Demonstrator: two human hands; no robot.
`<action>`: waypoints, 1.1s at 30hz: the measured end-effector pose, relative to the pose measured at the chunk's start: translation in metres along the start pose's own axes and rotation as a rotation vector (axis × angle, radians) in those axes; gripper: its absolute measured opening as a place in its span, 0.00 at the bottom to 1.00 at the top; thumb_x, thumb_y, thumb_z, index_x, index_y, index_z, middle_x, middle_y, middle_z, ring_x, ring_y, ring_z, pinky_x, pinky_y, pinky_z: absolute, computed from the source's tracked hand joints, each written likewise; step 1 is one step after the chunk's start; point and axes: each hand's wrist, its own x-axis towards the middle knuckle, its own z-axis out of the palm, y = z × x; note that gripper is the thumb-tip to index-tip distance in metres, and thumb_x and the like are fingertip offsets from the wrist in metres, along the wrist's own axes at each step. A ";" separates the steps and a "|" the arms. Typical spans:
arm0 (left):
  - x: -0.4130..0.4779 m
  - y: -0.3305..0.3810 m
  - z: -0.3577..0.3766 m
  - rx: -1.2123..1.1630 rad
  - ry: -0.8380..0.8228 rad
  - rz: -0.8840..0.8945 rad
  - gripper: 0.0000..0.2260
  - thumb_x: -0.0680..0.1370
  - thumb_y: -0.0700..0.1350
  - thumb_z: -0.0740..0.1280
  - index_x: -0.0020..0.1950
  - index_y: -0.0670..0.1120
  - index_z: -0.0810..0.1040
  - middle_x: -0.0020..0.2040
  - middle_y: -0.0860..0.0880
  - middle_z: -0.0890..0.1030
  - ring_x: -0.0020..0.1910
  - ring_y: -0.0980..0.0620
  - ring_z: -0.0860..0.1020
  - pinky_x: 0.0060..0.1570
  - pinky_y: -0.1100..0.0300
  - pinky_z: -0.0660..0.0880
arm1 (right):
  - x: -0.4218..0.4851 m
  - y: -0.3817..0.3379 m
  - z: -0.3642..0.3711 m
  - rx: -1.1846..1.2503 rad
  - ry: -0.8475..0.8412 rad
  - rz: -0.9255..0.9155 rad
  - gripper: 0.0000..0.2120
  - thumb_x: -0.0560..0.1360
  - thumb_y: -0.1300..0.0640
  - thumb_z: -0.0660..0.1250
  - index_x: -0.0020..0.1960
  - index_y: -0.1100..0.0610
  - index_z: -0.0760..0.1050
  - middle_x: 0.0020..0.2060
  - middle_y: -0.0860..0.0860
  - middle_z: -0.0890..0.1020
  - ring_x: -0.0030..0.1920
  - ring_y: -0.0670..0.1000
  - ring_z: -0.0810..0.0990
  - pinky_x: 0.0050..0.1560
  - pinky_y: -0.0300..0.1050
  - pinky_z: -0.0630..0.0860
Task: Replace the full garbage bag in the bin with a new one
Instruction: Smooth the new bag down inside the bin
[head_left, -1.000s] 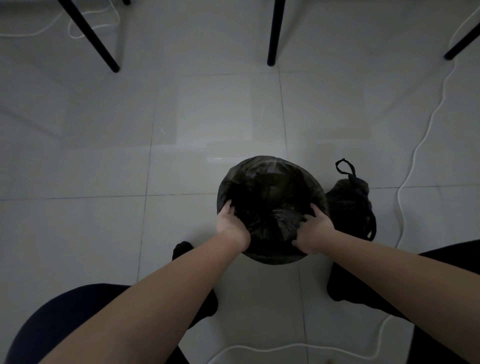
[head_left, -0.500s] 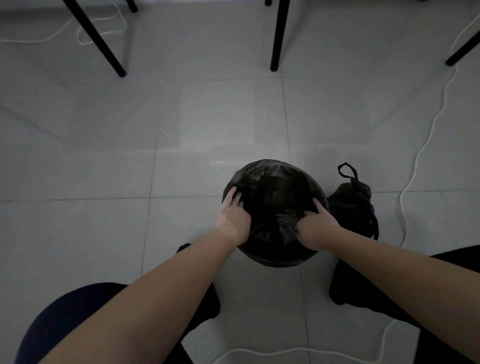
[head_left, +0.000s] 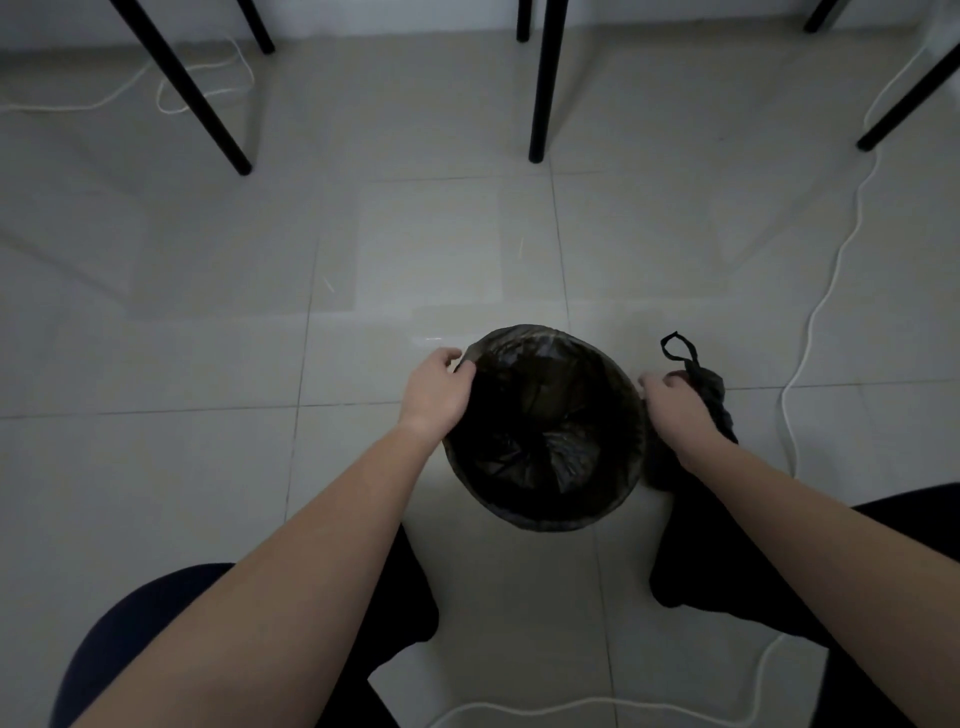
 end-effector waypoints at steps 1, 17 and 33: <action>0.001 -0.003 0.000 -0.060 -0.070 -0.082 0.19 0.84 0.52 0.63 0.68 0.43 0.80 0.66 0.43 0.82 0.68 0.41 0.79 0.69 0.51 0.74 | -0.002 0.001 0.001 0.127 -0.112 0.125 0.23 0.76 0.38 0.57 0.57 0.55 0.78 0.57 0.57 0.81 0.57 0.61 0.77 0.57 0.59 0.74; 0.030 -0.021 -0.030 -0.278 -0.326 -0.328 0.28 0.83 0.71 0.49 0.64 0.58 0.82 0.65 0.50 0.83 0.62 0.47 0.80 0.60 0.45 0.75 | 0.035 -0.053 0.038 0.249 -0.484 0.097 0.30 0.81 0.32 0.51 0.69 0.50 0.77 0.65 0.50 0.79 0.66 0.55 0.75 0.72 0.59 0.68; -0.004 -0.047 -0.038 -0.331 -0.275 -0.616 0.21 0.85 0.60 0.54 0.59 0.48 0.80 0.63 0.45 0.81 0.57 0.41 0.79 0.70 0.37 0.70 | 0.032 -0.027 0.009 0.067 -0.434 0.275 0.28 0.80 0.34 0.55 0.65 0.54 0.77 0.61 0.57 0.79 0.59 0.63 0.78 0.55 0.67 0.75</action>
